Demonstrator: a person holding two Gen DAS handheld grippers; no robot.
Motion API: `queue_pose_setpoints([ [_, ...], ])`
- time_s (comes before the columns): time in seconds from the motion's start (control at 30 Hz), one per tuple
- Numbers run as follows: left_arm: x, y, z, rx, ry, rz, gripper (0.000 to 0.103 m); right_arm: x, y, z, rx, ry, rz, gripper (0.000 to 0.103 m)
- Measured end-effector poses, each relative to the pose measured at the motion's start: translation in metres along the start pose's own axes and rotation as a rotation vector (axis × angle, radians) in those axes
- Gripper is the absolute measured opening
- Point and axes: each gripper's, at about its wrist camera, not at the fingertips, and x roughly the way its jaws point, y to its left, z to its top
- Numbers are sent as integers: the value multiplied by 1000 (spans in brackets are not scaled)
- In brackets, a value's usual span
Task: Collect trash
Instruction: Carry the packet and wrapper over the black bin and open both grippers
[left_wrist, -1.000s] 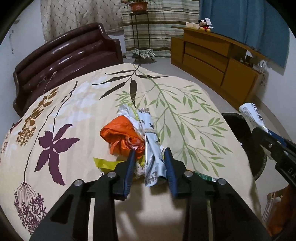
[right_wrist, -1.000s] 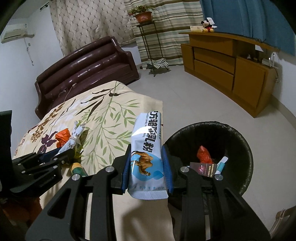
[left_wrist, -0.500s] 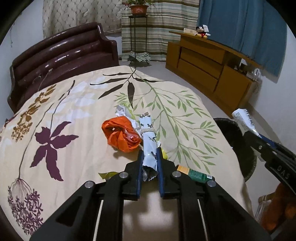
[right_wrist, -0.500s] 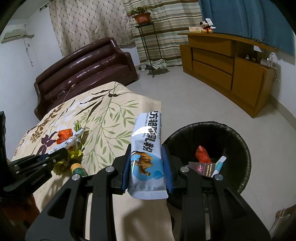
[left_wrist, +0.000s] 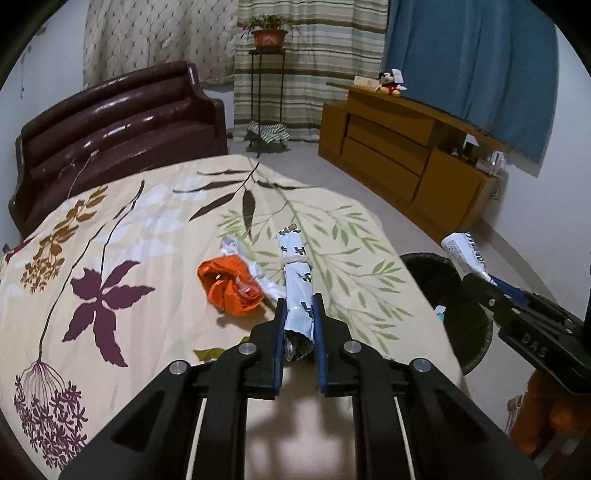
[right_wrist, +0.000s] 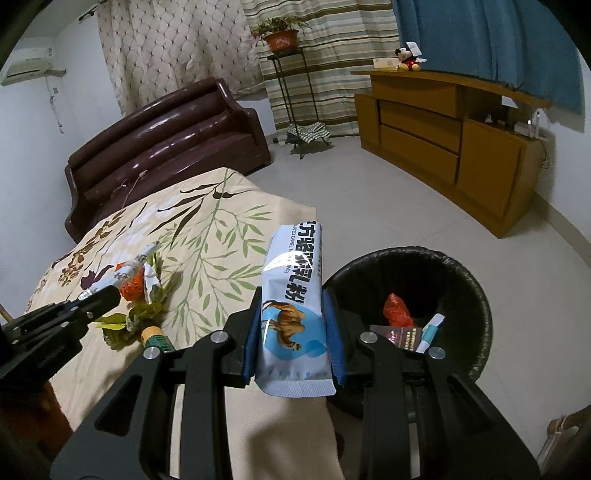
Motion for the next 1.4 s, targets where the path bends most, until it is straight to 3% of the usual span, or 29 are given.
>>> queue_pose_setpoints([
  [0.67,27,-86,19,132,-48,-125,14,-26,-48,11,22,-77,-177,30],
  [0.9,42,-111,21,197,-62,-115,14,-25,-60,14,21,-91,-213,30],
  [1.4,66,-137,29,223,-41,-96,15,-13,-80,20,36,-102,-247,31],
])
